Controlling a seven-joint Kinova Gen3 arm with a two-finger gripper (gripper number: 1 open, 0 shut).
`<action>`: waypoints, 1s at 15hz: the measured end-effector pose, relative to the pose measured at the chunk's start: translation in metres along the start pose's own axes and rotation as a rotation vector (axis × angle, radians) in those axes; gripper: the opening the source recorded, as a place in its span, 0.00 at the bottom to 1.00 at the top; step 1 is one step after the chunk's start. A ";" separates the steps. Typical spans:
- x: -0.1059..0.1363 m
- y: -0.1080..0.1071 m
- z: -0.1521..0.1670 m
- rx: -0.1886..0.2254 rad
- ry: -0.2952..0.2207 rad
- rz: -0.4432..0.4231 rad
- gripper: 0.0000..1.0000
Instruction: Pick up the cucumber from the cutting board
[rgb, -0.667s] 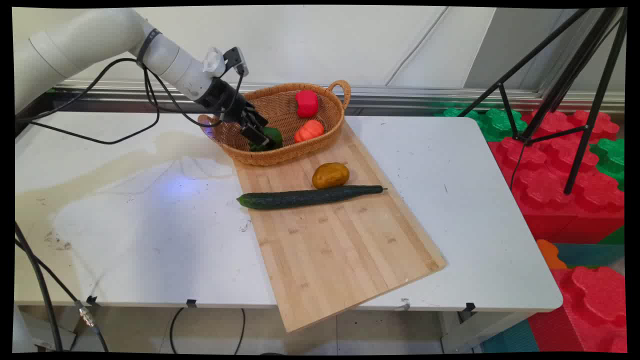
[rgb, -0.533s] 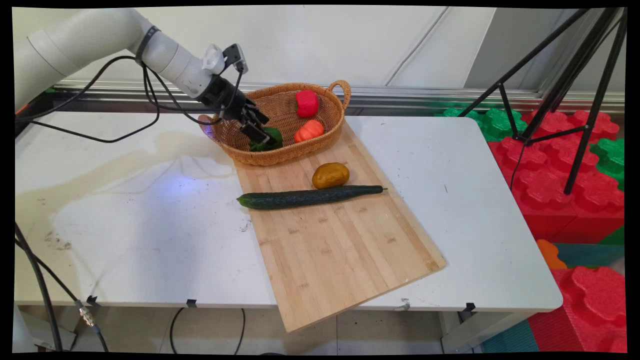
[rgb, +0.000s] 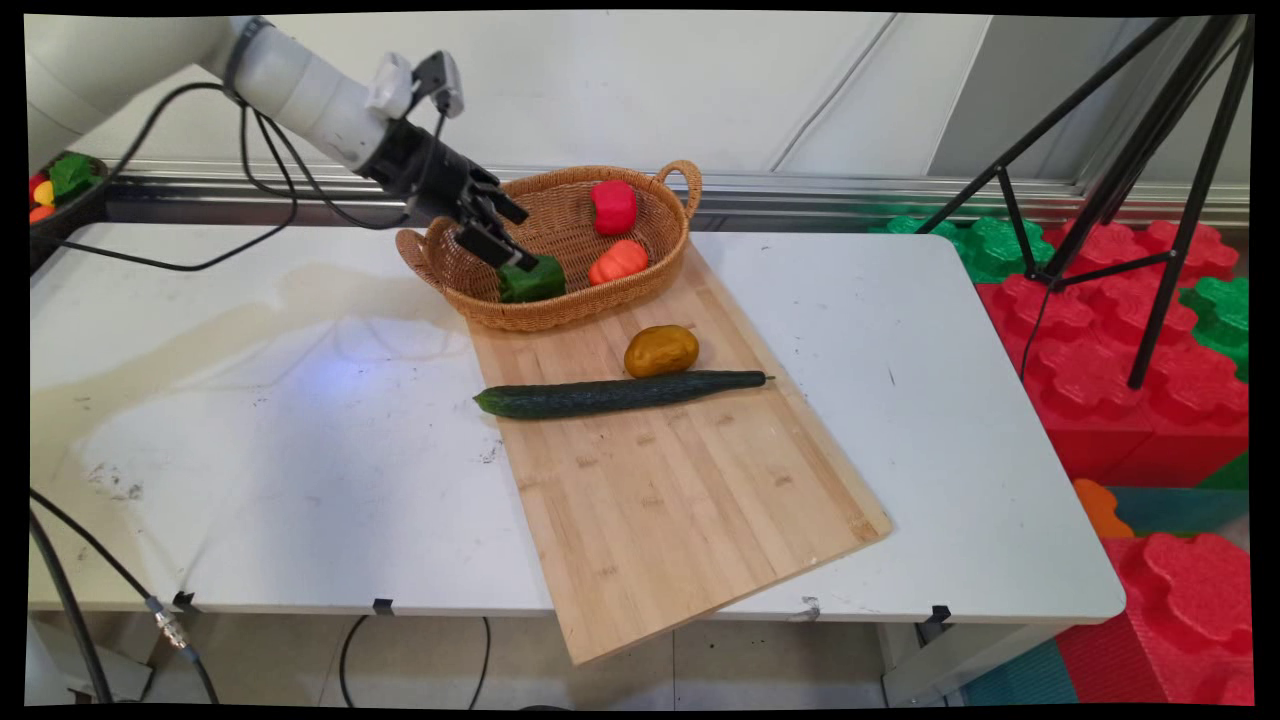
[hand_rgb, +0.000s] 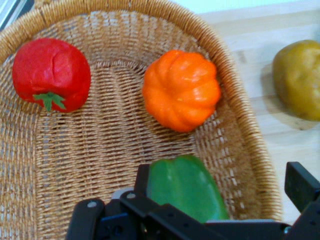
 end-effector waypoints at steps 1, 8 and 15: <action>0.001 0.004 -0.009 -0.006 0.008 0.006 1.00; 0.000 0.038 -0.058 -0.069 0.037 0.063 1.00; -0.004 0.070 -0.066 -0.117 0.024 0.116 1.00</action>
